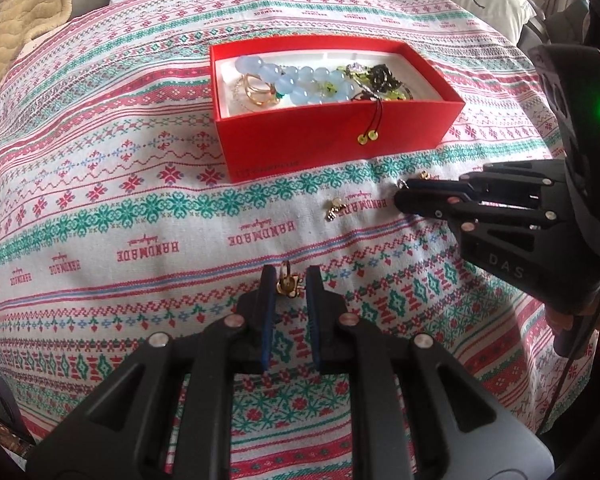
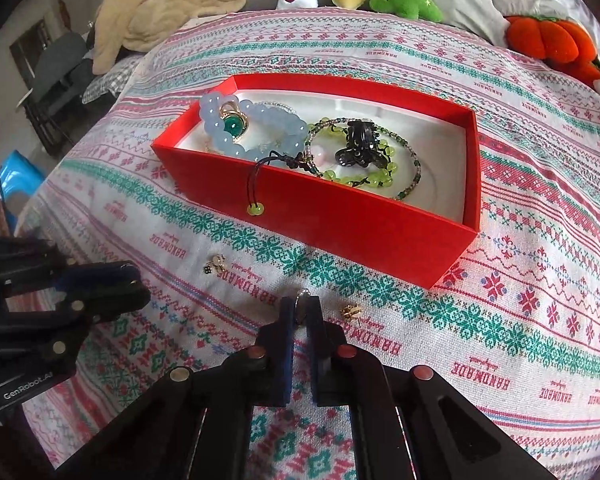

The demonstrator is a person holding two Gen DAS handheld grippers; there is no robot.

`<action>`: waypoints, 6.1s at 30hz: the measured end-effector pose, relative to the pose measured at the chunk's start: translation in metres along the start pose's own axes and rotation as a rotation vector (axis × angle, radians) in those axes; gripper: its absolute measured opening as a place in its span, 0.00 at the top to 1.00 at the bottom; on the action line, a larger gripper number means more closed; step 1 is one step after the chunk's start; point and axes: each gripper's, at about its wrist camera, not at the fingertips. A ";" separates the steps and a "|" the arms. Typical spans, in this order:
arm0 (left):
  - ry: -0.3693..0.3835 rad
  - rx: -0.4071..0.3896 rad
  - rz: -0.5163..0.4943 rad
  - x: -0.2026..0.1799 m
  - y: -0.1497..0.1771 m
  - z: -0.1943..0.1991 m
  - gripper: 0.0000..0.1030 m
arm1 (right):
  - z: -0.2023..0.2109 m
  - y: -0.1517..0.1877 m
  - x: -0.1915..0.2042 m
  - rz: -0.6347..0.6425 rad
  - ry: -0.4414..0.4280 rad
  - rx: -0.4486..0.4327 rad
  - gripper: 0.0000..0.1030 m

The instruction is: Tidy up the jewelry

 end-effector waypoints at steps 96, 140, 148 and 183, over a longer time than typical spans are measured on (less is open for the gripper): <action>0.013 -0.034 0.031 0.006 -0.010 0.009 0.84 | 0.031 0.019 -0.002 0.041 0.001 -0.055 0.87; 0.039 -0.115 0.068 0.017 -0.043 0.029 0.84 | 0.056 0.002 0.006 0.071 0.055 -0.156 0.86; 0.058 -0.195 0.073 0.009 -0.078 0.029 0.84 | 0.064 -0.032 -0.016 -0.003 0.055 -0.202 0.85; -0.026 -0.125 0.187 0.022 -0.046 0.043 0.15 | 0.091 -0.007 -0.029 -0.075 0.082 -0.182 0.17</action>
Point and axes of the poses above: each gripper's, at about its wrist camera, not at the fingertips, and z roughly against the way its jaws point, x to its left, y to its underside, and after that the axes turned 2 degrees about -y, right-handed
